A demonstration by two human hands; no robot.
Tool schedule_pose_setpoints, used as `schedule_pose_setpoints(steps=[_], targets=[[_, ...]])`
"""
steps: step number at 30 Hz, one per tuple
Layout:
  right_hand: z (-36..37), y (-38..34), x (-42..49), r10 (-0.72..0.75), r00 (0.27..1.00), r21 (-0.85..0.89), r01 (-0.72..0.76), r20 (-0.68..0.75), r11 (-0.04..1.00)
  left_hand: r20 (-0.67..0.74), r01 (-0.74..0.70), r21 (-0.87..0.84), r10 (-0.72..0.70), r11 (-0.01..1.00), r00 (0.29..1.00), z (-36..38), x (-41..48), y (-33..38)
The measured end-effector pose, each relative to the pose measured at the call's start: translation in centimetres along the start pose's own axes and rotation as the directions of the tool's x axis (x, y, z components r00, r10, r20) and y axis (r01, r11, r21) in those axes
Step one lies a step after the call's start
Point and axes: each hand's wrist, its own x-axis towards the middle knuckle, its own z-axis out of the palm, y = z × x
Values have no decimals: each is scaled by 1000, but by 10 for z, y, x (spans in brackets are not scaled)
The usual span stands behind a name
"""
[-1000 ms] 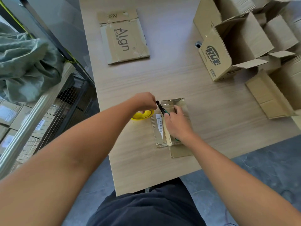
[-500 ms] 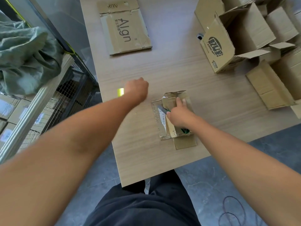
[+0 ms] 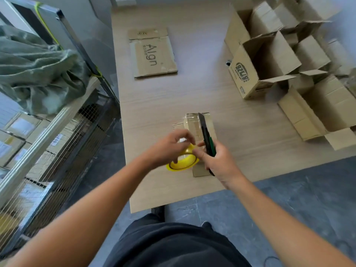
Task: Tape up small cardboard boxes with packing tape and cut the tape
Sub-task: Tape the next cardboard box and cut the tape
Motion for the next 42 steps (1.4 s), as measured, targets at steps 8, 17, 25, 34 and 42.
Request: schedule_pose_setpoints(steps=[8,17,25,34,42], targets=[[-69,19,-48,-65,993,19,63,94,998,-88,-68,212,88,975,992,96,-42,28],[-93,22,-54,10,1000,104,-10,-2,995,-172,7,121,14,993,985,144,-69,37],[-93,16,-25,97,976,120,-122,196,985,-125,24,47,-18,999,992,127,-47,31],[-100,4,3,-78,997,102,78,2,992,-54,-45,209,58,977,997,73,-23,35],[-114,60,42,146,966,120,-123,-211,985,100,105,717,-251,689,963,1,21,-15]])
